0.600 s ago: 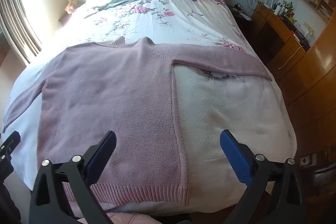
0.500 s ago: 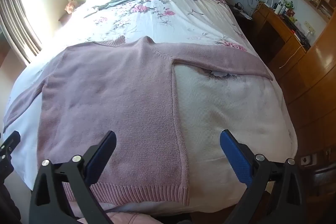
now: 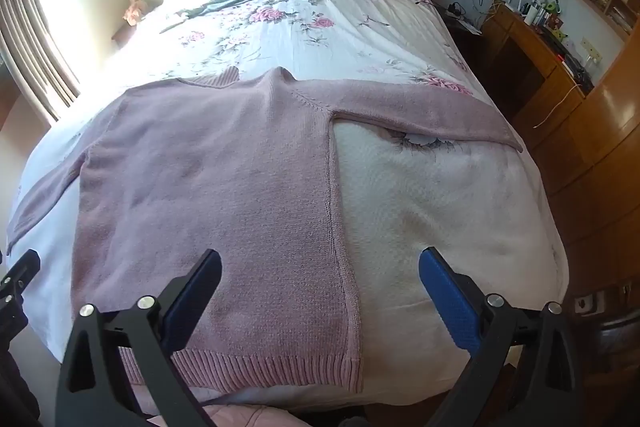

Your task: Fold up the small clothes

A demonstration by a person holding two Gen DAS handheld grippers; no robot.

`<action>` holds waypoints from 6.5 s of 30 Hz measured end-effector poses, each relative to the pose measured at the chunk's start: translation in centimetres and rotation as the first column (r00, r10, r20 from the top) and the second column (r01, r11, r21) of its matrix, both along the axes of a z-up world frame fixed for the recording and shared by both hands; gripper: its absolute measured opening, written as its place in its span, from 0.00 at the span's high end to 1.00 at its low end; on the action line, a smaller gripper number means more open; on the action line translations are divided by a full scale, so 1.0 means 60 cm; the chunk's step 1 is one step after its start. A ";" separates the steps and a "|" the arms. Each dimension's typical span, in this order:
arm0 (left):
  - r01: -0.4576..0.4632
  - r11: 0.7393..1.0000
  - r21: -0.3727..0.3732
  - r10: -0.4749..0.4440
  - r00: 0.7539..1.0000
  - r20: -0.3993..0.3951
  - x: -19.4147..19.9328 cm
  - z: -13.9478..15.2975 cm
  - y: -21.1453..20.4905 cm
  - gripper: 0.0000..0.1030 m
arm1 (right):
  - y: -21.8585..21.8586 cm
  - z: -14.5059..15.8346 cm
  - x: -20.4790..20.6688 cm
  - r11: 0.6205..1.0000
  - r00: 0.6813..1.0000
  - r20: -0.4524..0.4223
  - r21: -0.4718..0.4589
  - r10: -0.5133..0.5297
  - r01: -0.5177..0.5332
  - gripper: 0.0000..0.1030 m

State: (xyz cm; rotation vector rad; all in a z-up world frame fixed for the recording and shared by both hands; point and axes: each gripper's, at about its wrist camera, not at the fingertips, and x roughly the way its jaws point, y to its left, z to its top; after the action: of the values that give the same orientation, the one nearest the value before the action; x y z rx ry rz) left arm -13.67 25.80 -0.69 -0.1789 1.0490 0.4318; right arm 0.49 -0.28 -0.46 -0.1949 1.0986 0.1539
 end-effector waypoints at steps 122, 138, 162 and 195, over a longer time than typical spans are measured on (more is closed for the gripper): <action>-0.021 0.998 -0.053 0.021 1.000 0.008 0.356 -0.097 -0.192 0.03 | -0.621 -0.285 0.575 0.801 0.849 -0.375 0.333 -0.372 0.498 0.68; -0.067 0.995 -0.072 0.067 0.998 0.000 0.345 -0.115 -0.104 0.03 | -0.377 -0.139 0.539 0.873 0.991 -0.124 0.475 -0.057 0.110 0.94; -0.052 0.984 -0.168 0.053 0.999 -0.001 0.319 -0.135 -0.004 0.03 | -0.020 -0.226 0.354 0.879 0.923 -0.185 0.413 0.337 -0.238 0.73; 0.052 0.861 -0.506 0.062 0.977 0.205 0.467 -0.099 -0.060 0.94 | -0.219 -0.193 0.293 0.922 0.986 -0.125 0.383 0.112 -0.056 0.62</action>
State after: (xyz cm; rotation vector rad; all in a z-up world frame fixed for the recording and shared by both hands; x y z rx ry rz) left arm 14.37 22.17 -6.65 -0.6902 0.9287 0.1229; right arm 18.09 -13.43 -12.03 0.1194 1.1827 0.4600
